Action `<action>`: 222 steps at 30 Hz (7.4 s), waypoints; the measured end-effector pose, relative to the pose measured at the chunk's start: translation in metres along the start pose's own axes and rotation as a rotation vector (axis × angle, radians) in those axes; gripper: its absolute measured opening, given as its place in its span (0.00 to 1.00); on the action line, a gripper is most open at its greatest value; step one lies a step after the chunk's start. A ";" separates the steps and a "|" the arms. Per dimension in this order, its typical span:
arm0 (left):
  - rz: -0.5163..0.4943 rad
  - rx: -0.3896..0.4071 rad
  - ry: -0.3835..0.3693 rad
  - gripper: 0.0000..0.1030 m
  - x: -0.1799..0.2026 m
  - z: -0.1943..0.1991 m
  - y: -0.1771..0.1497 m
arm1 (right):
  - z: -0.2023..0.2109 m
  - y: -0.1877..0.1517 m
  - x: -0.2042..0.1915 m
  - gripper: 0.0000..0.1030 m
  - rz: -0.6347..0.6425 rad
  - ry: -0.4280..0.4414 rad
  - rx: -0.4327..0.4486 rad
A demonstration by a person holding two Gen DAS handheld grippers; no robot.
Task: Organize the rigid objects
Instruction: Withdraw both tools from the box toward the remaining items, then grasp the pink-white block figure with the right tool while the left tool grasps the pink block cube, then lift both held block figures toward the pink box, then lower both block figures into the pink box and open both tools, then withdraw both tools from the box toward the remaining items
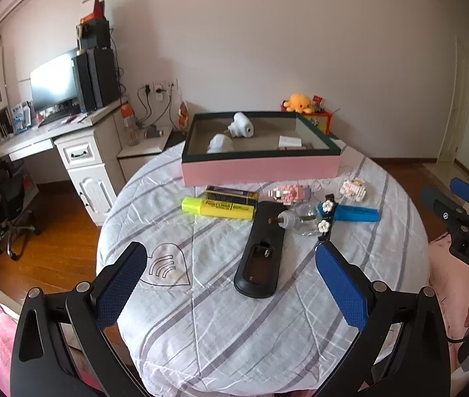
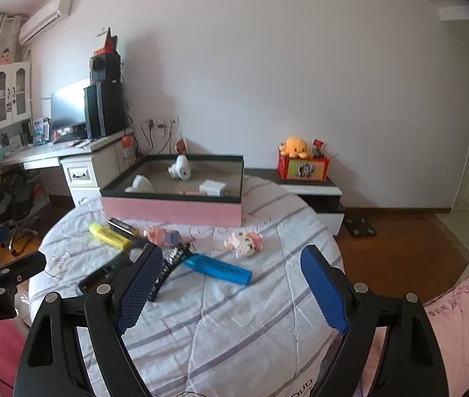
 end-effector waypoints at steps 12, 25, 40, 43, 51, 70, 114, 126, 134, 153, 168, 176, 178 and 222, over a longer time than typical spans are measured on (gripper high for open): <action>0.024 -0.076 0.012 1.00 -0.010 -0.046 0.006 | -0.055 -0.005 0.022 0.84 -0.034 -0.011 -0.108; 0.025 -0.150 -0.027 1.00 0.011 -0.102 0.030 | -0.157 0.003 0.048 0.84 -0.025 0.065 -0.301; -0.020 -0.238 -0.036 1.00 0.067 -0.153 0.048 | -0.196 0.004 0.063 0.60 -0.025 0.205 -0.379; -0.032 -0.254 -0.034 1.00 0.076 -0.160 0.051 | -0.191 0.000 0.070 0.60 -0.038 0.214 -0.371; -0.071 -0.280 0.012 1.00 0.098 -0.178 0.056 | -0.184 -0.006 0.078 0.60 -0.076 0.239 -0.342; -0.118 -0.236 0.011 0.67 0.094 -0.182 0.056 | -0.185 -0.006 0.079 0.60 -0.076 0.243 -0.338; 0.005 0.129 -0.084 0.67 -0.019 0.007 0.064 | -0.045 0.061 -0.048 0.60 0.139 0.281 -0.089; -0.032 0.079 -0.130 0.67 -0.013 -0.043 0.103 | -0.080 0.084 -0.039 0.60 0.174 0.293 -0.113; -0.085 0.001 -0.193 0.67 -0.001 -0.115 0.165 | -0.148 0.121 -0.029 0.60 0.210 0.313 -0.190; -0.124 -0.354 -0.125 0.67 0.002 -0.335 0.216 | -0.375 0.154 -0.003 0.60 0.110 0.300 -0.528; -0.140 -0.362 -0.118 0.84 0.013 -0.349 0.216 | -0.385 0.158 -0.003 0.78 0.122 0.299 -0.553; -0.095 -0.171 -0.087 1.00 -0.010 -0.254 0.225 | -0.308 0.187 0.003 0.83 0.128 0.298 -0.389; -0.090 -0.098 -0.056 1.00 -0.015 -0.219 0.222 | -0.283 0.190 0.004 0.84 0.128 0.292 -0.334; 0.019 0.160 0.074 1.00 -0.014 0.051 0.015 | 0.033 0.017 -0.011 0.84 0.026 0.063 0.083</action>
Point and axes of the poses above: each gripper's, at about its wrist camera, not at the fingertips, and z roughly against the way its jaws point, x to its right, y to its top, the point moved 1 cm from there along -z, roughly the way its jaws point, and after that the axes turned 5 degrees about y, right-handed, at the moved point
